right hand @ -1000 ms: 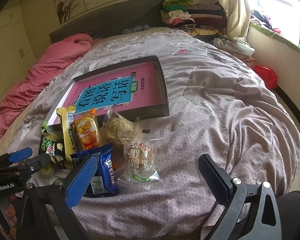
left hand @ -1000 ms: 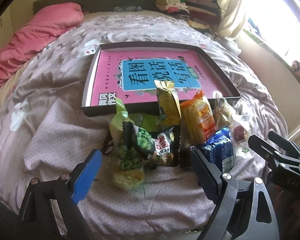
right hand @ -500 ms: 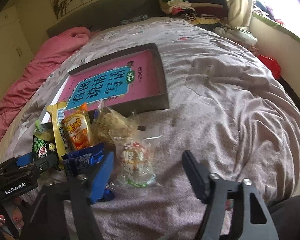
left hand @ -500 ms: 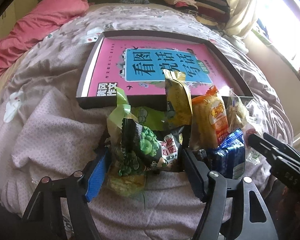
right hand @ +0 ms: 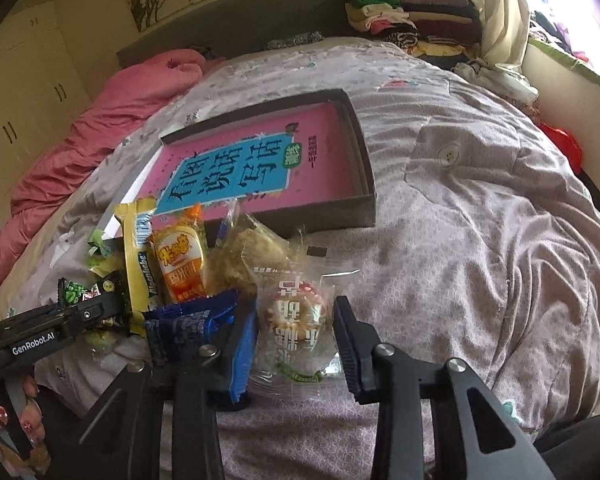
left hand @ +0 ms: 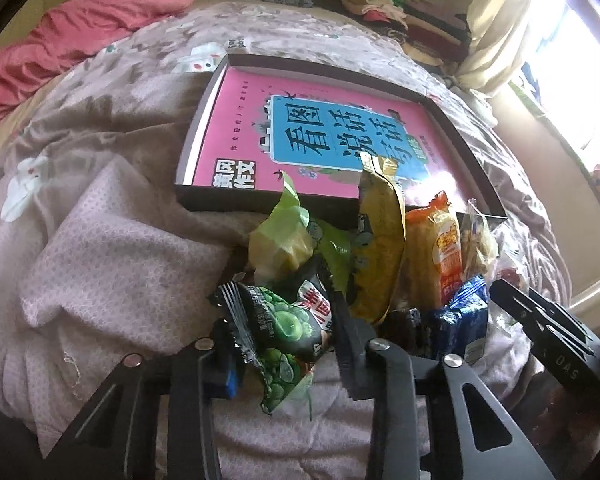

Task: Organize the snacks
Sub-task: 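Lower the left tool onto the green pea-snack bag and close it, then lift the green pea-snack bag with the left tool and carry it over the tray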

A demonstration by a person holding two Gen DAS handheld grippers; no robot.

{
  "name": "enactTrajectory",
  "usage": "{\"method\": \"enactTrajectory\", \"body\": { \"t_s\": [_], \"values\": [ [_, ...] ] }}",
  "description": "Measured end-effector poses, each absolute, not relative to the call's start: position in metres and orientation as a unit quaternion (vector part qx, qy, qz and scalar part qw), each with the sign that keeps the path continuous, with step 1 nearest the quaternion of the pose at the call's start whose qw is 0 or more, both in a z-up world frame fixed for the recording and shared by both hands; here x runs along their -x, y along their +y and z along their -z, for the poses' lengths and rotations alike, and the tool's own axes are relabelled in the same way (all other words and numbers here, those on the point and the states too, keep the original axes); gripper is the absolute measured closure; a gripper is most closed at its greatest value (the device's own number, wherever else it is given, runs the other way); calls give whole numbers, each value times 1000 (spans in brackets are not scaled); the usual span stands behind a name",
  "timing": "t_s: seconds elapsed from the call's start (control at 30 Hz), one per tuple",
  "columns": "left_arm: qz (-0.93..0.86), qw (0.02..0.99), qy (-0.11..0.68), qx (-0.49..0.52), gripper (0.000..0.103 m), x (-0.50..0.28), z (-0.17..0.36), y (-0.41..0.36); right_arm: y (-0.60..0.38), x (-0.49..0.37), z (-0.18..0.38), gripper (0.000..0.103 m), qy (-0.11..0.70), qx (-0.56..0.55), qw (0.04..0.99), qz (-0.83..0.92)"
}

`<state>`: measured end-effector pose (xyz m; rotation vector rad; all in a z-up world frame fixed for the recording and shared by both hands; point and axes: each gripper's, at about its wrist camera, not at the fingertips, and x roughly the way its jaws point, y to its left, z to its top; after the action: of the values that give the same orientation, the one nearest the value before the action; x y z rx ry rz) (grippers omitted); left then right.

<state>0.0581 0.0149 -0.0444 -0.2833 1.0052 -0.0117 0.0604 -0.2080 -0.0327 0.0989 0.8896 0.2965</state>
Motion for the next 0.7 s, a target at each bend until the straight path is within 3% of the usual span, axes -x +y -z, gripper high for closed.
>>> {"method": "enactTrajectory", "body": {
  "t_s": [0.7],
  "values": [
    [48, 873, 454, 170, 73, -35, 19, 36, -210, -57, 21, 66, 409, -58, 897, -155]
  ]
}}
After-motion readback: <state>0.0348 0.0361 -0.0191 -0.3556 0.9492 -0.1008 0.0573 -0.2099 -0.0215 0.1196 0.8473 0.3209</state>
